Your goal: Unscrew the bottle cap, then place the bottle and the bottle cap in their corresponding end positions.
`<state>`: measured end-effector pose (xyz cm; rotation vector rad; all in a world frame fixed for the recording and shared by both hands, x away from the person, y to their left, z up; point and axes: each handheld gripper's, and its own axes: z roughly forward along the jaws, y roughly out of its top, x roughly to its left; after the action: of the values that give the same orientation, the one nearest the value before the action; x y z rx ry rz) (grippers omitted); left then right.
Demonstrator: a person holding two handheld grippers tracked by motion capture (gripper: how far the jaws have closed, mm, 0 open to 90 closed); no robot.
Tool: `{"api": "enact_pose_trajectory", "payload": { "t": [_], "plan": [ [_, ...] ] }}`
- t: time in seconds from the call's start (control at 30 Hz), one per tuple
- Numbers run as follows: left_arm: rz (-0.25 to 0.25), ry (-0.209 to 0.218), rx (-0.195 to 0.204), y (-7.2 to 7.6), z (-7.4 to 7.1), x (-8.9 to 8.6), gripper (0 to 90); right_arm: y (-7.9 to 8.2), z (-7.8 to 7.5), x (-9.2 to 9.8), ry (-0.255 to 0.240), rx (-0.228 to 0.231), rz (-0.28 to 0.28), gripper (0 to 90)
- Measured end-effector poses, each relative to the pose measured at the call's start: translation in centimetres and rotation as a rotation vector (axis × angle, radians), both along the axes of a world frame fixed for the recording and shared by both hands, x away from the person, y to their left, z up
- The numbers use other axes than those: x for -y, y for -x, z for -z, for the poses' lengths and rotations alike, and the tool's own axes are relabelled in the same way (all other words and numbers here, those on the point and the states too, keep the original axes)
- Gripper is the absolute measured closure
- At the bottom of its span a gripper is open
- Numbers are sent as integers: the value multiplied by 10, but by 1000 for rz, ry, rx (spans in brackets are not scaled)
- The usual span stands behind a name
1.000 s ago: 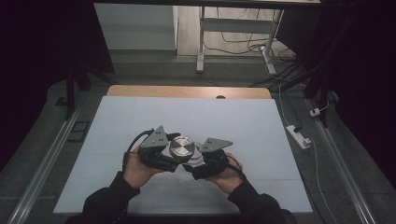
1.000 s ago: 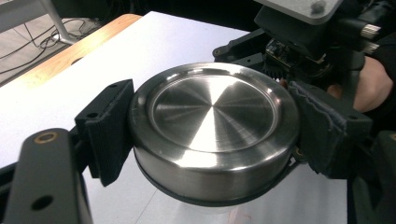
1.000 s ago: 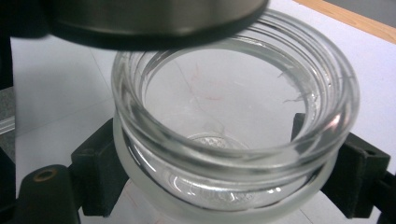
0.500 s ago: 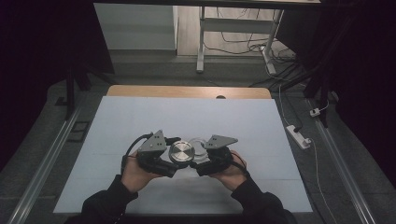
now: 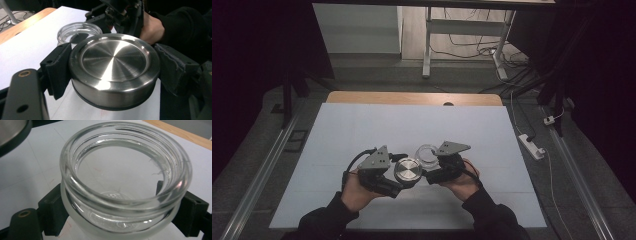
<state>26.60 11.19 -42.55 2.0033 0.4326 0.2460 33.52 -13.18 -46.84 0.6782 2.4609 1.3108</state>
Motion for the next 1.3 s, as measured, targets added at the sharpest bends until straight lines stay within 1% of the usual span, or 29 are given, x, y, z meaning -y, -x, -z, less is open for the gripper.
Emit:
{"api": "enact_pose_trajectory", "payload": {
  "t": [0.13,0.27,0.6,0.73,0.87,1.0,1.13,1.17,1.3],
  "plan": [
    [13,-6,2,2,4,0,197,-2,-1,1,-1,0,5,148],
    [22,-5,-7,2,8,0,197,-5,-2,1,-5,1,12,148],
    [51,-12,-3,6,18,2,197,-11,-4,-1,-13,6,20,148],
    [61,-28,-15,9,26,5,197,-14,-4,-3,-14,4,19,148],
    [68,-34,-27,10,33,6,197,-18,-3,-6,-21,1,21,148],
    [78,-42,-35,9,40,7,196,-22,-3,-10,-24,-1,20,148],
    [79,-50,-35,8,45,8,197,-28,-2,-15,-23,1,18,148],
    [77,-57,-34,7,48,9,196,-29,-2,-16,-24,1,20,148],
    [70,-65,-36,4,53,10,196,-36,0,-21,-26,2,31,148]
  ]
}}
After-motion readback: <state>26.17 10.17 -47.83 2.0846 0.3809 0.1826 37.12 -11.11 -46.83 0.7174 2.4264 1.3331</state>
